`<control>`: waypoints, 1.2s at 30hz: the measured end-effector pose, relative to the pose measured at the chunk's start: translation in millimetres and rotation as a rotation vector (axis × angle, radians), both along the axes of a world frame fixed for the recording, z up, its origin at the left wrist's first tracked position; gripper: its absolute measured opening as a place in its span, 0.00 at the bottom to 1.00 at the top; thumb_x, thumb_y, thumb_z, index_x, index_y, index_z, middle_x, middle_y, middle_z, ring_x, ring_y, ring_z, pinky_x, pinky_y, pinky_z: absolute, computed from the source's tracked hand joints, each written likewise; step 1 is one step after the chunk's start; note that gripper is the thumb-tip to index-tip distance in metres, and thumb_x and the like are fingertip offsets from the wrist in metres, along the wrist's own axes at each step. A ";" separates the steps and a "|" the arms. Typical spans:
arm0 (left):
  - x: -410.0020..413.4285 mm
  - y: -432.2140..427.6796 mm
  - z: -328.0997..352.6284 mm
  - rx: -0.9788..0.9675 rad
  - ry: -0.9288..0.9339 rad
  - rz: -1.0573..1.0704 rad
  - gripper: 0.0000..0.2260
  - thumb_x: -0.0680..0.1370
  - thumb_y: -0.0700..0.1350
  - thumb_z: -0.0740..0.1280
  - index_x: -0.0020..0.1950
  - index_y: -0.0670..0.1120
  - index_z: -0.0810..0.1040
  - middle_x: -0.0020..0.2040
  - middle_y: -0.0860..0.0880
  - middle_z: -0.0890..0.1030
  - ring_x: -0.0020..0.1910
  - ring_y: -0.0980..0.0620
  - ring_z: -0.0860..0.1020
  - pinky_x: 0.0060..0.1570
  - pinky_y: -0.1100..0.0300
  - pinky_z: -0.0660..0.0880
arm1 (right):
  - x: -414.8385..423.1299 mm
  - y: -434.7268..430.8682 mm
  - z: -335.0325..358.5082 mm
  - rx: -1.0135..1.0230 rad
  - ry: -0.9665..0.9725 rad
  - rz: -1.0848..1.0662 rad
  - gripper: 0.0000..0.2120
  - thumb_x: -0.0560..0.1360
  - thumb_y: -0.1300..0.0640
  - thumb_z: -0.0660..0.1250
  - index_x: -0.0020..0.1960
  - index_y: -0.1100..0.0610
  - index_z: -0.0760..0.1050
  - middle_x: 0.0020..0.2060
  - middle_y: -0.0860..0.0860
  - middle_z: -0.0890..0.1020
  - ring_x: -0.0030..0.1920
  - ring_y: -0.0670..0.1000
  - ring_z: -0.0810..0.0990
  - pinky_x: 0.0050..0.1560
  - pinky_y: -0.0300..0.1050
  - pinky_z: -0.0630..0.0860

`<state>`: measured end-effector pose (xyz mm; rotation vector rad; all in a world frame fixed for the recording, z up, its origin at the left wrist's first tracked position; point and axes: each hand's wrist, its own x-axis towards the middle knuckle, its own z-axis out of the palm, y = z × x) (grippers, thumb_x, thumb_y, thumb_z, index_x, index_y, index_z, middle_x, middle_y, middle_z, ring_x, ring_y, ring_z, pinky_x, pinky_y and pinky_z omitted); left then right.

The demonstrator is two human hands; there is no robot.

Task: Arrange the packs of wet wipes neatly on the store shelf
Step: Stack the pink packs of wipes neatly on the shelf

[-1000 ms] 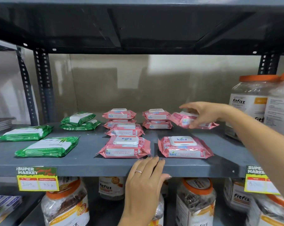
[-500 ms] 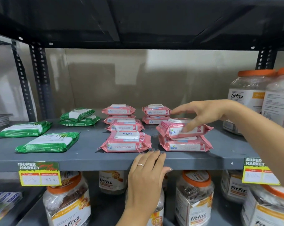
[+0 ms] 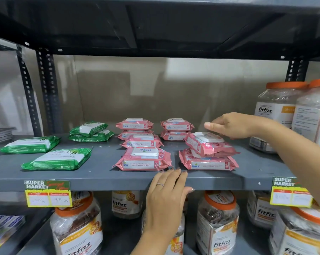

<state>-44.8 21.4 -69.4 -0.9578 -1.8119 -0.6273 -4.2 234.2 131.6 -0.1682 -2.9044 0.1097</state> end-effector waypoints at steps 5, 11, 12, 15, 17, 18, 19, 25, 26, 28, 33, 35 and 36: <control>-0.8 1.1 0.9 0.026 -0.002 -0.013 0.16 0.72 0.50 0.74 0.56 0.44 0.82 0.54 0.49 0.83 0.54 0.49 0.80 0.59 0.50 0.75 | 9.2 4.9 -4.4 -0.315 -0.217 0.231 0.16 0.75 0.42 0.61 0.62 0.38 0.75 0.56 0.35 0.80 0.56 0.40 0.79 0.53 0.36 0.73; 1.5 0.3 1.3 0.026 -0.016 -0.016 0.16 0.72 0.49 0.74 0.57 0.43 0.82 0.54 0.48 0.83 0.55 0.48 0.80 0.60 0.50 0.74 | 5.9 -2.4 -15.5 -0.078 0.062 0.266 0.23 0.68 0.30 0.55 0.44 0.43 0.82 0.33 0.36 0.76 0.36 0.40 0.77 0.42 0.35 0.70; 1.5 0.5 1.0 0.026 -0.017 -0.016 0.16 0.72 0.49 0.74 0.57 0.43 0.82 0.54 0.48 0.83 0.55 0.48 0.80 0.59 0.49 0.75 | 4.9 -3.2 -16.2 -0.063 0.065 0.252 0.27 0.69 0.28 0.51 0.40 0.45 0.81 0.30 0.39 0.74 0.34 0.43 0.74 0.41 0.39 0.69; 1.5 0.6 0.9 0.030 -0.017 -0.014 0.16 0.72 0.50 0.74 0.57 0.44 0.82 0.54 0.48 0.83 0.54 0.48 0.80 0.60 0.50 0.74 | 8.9 0.4 -7.1 -0.121 -0.008 0.153 0.29 0.69 0.27 0.47 0.55 0.38 0.78 0.44 0.38 0.77 0.51 0.48 0.74 0.55 0.44 0.65; 1.2 0.8 1.1 0.030 -0.016 -0.013 0.17 0.72 0.50 0.74 0.57 0.44 0.82 0.54 0.48 0.83 0.54 0.49 0.80 0.60 0.51 0.74 | 15.8 3.7 -1.8 -0.236 -0.142 0.156 0.22 0.70 0.33 0.59 0.63 0.33 0.70 0.60 0.38 0.73 0.63 0.45 0.69 0.62 0.43 0.62; 1.2 0.9 0.9 0.031 -0.017 -0.011 0.16 0.72 0.50 0.74 0.57 0.44 0.82 0.54 0.48 0.83 0.54 0.49 0.80 0.61 0.51 0.74 | 18.8 4.8 -0.6 -0.253 -0.209 0.175 0.24 0.71 0.39 0.65 0.66 0.34 0.68 0.64 0.38 0.70 0.65 0.44 0.68 0.64 0.44 0.63; 1.2 0.9 0.8 0.031 -0.020 -0.010 0.16 0.72 0.50 0.74 0.57 0.44 0.82 0.54 0.48 0.83 0.54 0.49 0.80 0.61 0.51 0.74 | 20.1 6.2 -1.1 -0.270 -0.264 0.193 0.26 0.71 0.45 0.69 0.68 0.37 0.67 0.66 0.40 0.71 0.65 0.45 0.71 0.65 0.47 0.67; 2.9 0.2 2.5 0.039 -0.028 -0.016 0.16 0.73 0.50 0.72 0.57 0.43 0.82 0.55 0.47 0.83 0.55 0.48 0.80 0.61 0.51 0.74 | 22.2 4.6 -11.3 -0.368 -0.199 0.229 0.28 0.68 0.52 0.73 0.66 0.41 0.71 0.58 0.46 0.80 0.57 0.48 0.79 0.59 0.54 0.76; 3.2 0.2 3.1 0.040 -0.028 -0.016 0.16 0.73 0.49 0.72 0.57 0.43 0.82 0.55 0.47 0.83 0.55 0.48 0.80 0.61 0.51 0.74 | 21.9 3.7 -11.3 -0.354 -0.192 0.218 0.29 0.66 0.49 0.73 0.66 0.39 0.71 0.58 0.45 0.80 0.56 0.47 0.79 0.59 0.54 0.76; 4.2 -0.2 3.1 0.036 -0.034 -0.014 0.16 0.73 0.49 0.72 0.57 0.43 0.82 0.55 0.47 0.83 0.55 0.47 0.80 0.61 0.51 0.73 | 20.8 3.1 -12.4 -0.329 -0.185 0.201 0.30 0.63 0.45 0.73 0.65 0.37 0.71 0.57 0.44 0.80 0.55 0.46 0.79 0.57 0.53 0.77; 5.3 -1.2 2.9 0.014 -0.045 -0.012 0.16 0.74 0.49 0.72 0.58 0.43 0.81 0.55 0.46 0.83 0.56 0.47 0.80 0.61 0.50 0.74 | 21.0 -0.2 -14.7 -0.289 -0.156 0.196 0.27 0.66 0.45 0.72 0.63 0.34 0.69 0.57 0.42 0.79 0.54 0.45 0.79 0.55 0.49 0.78; 5.5 -1.6 3.2 0.012 -0.047 -0.007 0.16 0.74 0.49 0.71 0.59 0.43 0.81 0.56 0.46 0.83 0.56 0.47 0.80 0.61 0.50 0.74 | 20.4 -2.3 -15.6 -0.244 -0.142 0.168 0.28 0.66 0.44 0.71 0.65 0.35 0.68 0.58 0.42 0.77 0.54 0.45 0.78 0.53 0.48 0.78; 5.5 -1.9 3.3 0.010 -0.046 -0.002 0.16 0.74 0.49 0.71 0.58 0.43 0.81 0.56 0.46 0.83 0.56 0.47 0.80 0.61 0.50 0.74 | 20.0 -3.4 -16.0 -0.226 -0.139 0.154 0.28 0.67 0.44 0.71 0.66 0.35 0.67 0.58 0.42 0.76 0.54 0.45 0.77 0.53 0.47 0.78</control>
